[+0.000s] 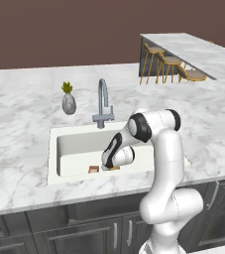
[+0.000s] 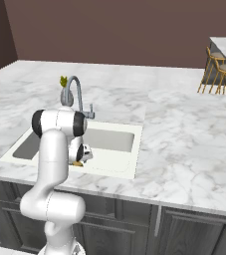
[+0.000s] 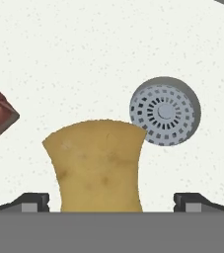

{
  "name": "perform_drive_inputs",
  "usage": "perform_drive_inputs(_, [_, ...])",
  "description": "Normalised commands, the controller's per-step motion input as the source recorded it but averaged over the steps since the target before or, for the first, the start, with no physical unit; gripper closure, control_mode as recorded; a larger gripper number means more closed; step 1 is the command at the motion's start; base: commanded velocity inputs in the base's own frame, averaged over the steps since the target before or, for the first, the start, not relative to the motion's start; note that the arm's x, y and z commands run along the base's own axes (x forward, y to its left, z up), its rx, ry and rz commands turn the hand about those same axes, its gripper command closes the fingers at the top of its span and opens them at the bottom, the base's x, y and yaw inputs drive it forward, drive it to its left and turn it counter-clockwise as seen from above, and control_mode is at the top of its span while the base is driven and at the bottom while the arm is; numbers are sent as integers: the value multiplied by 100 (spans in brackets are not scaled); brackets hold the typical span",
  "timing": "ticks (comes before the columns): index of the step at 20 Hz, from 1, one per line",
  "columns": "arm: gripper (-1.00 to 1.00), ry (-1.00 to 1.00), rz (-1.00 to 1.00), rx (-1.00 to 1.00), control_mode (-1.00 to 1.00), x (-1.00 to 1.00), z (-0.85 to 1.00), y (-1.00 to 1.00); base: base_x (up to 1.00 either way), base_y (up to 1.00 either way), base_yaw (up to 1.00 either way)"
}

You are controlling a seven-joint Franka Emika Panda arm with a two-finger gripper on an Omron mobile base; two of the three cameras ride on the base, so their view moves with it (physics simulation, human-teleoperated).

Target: Pick up the sponge and bar soap from the sink, and place them back in the cabinet, and close the cabinet door.

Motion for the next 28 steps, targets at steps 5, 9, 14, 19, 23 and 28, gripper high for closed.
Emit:
perform_drive_inputs(5, [-100,1,0,0,-100,0,-10,2,0,0,0])
perform_drive_inputs(9, [-100,1,0,0,-100,0,-10,1,0,0,0])
perform_drive_inputs(14, [-100,1,0,0,-100,0,-8,0,0,0,0])
perform_drive_inputs(19, [-100,0,0,0,-100,0,-8,0,0,0,0])
perform_drive_inputs(23, [-100,0,0,0,-100,0,-4,0,0,0,0])
perform_drive_inputs(28, [-100,0,0,0,-100,0,-1,0,0,0,0])
